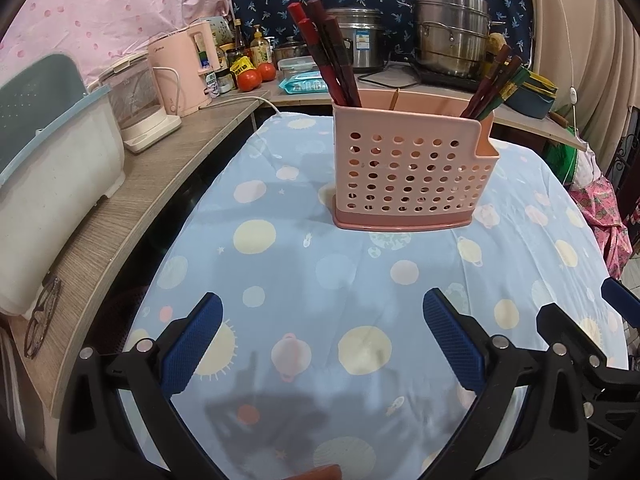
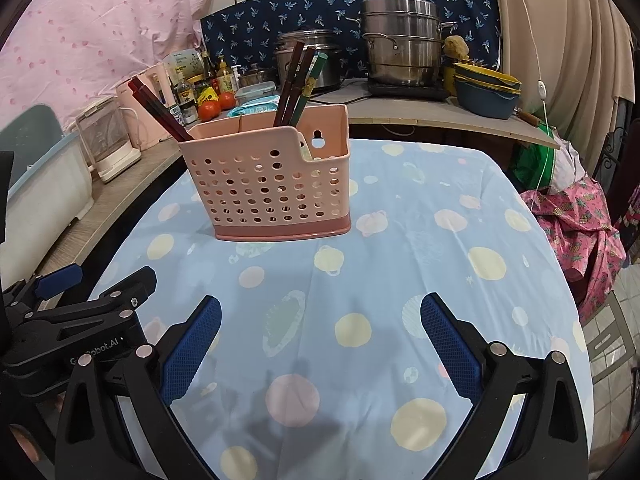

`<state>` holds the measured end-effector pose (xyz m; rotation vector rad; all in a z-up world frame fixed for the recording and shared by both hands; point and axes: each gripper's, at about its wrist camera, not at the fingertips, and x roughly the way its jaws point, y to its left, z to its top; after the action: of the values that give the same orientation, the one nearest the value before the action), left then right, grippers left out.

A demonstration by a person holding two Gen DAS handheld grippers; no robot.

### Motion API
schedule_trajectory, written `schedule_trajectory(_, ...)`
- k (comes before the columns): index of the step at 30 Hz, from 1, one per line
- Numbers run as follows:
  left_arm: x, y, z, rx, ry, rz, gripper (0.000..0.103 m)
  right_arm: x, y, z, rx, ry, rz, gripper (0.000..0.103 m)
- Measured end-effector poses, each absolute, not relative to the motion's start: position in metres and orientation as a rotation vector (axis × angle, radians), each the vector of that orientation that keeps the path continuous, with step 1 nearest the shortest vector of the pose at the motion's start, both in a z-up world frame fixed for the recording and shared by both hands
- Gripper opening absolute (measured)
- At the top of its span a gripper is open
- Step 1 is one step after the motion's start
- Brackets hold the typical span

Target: Organize utensils

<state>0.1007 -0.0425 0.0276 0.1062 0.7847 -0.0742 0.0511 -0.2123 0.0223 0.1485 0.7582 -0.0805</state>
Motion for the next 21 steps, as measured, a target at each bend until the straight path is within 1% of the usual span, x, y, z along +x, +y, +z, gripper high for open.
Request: schedule_trajectory(21, 0.1001, -0.0381, 0.0259, 0.104, 0.782, -0.032, 0.096, 0.0505, -0.2102, 0.0225, 0.144, 0.759, -0.09, 0.096)
